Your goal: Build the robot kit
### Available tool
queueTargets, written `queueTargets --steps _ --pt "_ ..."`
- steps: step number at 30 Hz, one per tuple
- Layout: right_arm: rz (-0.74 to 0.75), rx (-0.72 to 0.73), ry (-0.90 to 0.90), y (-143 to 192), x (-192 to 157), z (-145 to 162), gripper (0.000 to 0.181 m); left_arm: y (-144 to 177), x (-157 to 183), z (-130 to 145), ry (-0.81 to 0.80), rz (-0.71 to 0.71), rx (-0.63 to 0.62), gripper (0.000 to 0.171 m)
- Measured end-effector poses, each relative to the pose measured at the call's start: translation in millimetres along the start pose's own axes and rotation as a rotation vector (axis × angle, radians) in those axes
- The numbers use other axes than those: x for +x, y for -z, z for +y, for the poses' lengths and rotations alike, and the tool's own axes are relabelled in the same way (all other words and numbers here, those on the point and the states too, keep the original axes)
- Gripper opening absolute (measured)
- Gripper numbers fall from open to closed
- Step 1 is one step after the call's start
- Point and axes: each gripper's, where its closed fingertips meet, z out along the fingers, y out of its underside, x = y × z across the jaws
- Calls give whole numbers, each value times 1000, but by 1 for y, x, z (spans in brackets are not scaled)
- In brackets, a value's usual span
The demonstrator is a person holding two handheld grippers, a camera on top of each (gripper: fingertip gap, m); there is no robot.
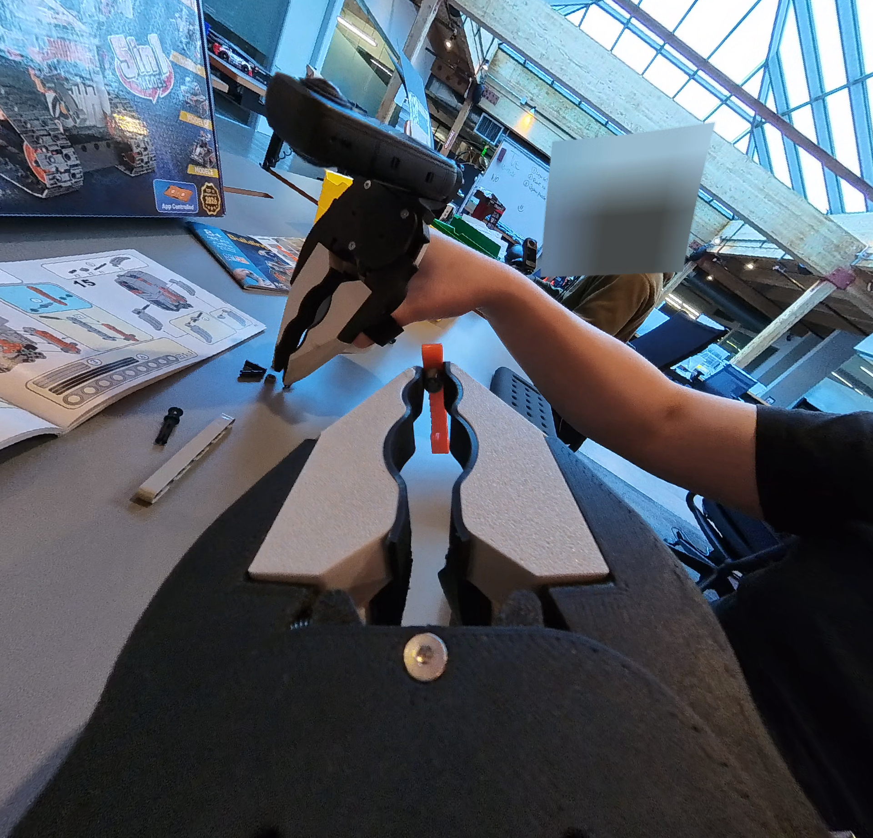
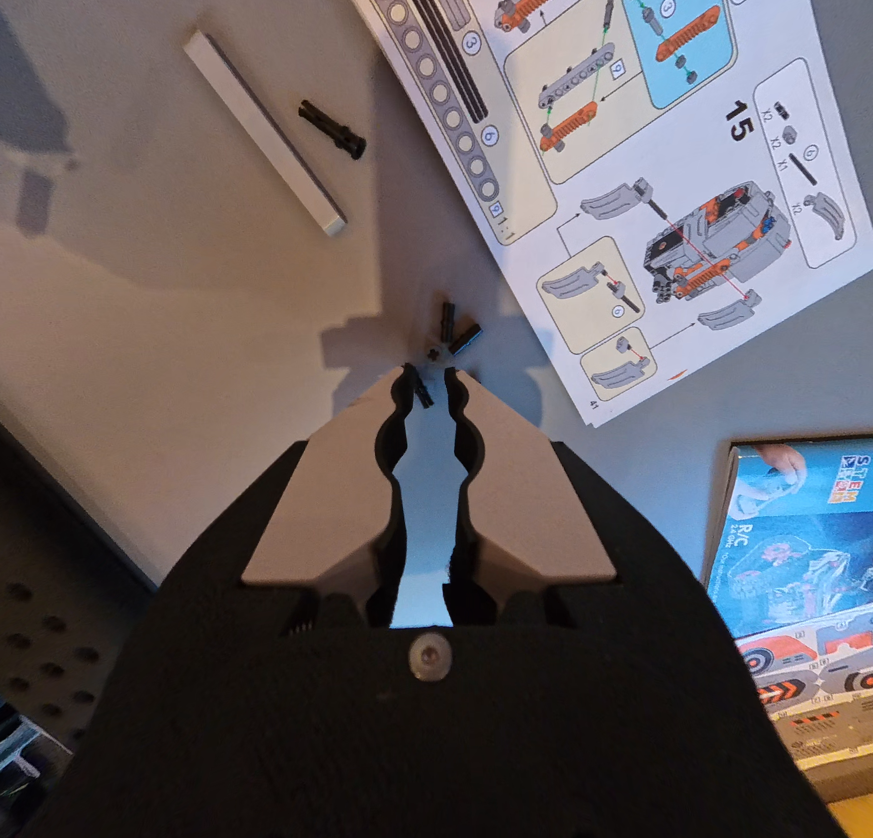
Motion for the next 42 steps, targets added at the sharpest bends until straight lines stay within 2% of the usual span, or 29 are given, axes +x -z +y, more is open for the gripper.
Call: queueTargets --steps 7,22,26,37,42 --pt "2 33 -10 4 1 -8 11 1 -2 0 15 -1 1 4" --pt "28 -3 1 -2 1 -9 7 -3 -3 7 -1 -8 -38 4" --pt "26 35 -8 3 3 -13 7 -1 -3 5 6 -8 -25 4" --pt "16 -8 -6 -6 3 -6 9 -2 -4 8 8 -8 -43 4" --pt "20 -16 2 -6 3 -5 5 -1 -4 7 8 -6 -38 4"
